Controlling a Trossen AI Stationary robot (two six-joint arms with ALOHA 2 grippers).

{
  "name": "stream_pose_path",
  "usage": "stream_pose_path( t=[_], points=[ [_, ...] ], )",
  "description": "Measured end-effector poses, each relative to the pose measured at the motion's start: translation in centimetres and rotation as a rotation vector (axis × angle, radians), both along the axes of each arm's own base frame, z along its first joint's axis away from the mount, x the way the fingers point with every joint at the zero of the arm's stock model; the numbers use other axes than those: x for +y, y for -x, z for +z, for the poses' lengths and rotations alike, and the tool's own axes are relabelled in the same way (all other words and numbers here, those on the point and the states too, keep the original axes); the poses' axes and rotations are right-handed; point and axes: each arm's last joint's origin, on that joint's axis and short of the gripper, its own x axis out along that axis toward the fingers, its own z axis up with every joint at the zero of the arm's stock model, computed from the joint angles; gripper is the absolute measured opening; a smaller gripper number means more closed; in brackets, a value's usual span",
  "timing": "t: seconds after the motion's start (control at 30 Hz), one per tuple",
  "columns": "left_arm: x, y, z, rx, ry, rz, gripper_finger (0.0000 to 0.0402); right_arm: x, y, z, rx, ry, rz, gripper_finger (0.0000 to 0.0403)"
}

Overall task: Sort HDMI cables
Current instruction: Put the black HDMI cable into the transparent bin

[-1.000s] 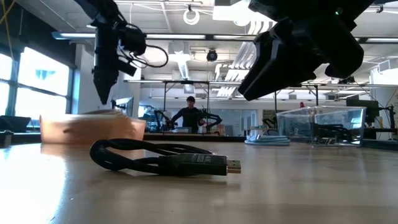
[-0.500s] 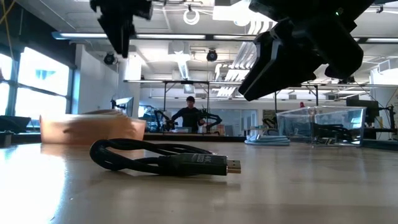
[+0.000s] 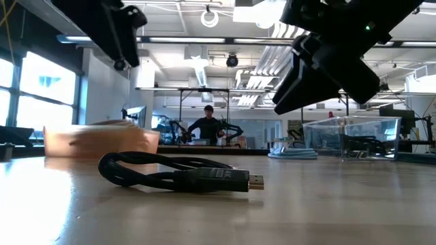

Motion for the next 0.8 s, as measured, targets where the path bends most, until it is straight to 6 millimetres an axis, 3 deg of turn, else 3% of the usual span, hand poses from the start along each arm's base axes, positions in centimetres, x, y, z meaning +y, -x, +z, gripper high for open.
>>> stream_pose_path(
  t=[0.17, 0.4, 0.8],
  points=[
    [-2.5, -0.8, -2.9, -0.063, 0.189, 0.015, 0.0229, 0.0, -0.1, 0.1, -0.014, 0.023, -0.004, 0.0181],
    [-3.4, -2.3, -5.7, -0.024, 0.281, 0.116, 0.0229, 0.0, -0.2, 0.4, -0.028, 0.031, 0.009, 0.0181],
    [-1.7, -4.2, -7.4, 0.018, 0.368, 0.215, 0.0229, 0.0, -0.3, 0.5, -0.021, 0.052, 0.038, 0.0181]
  ],
)
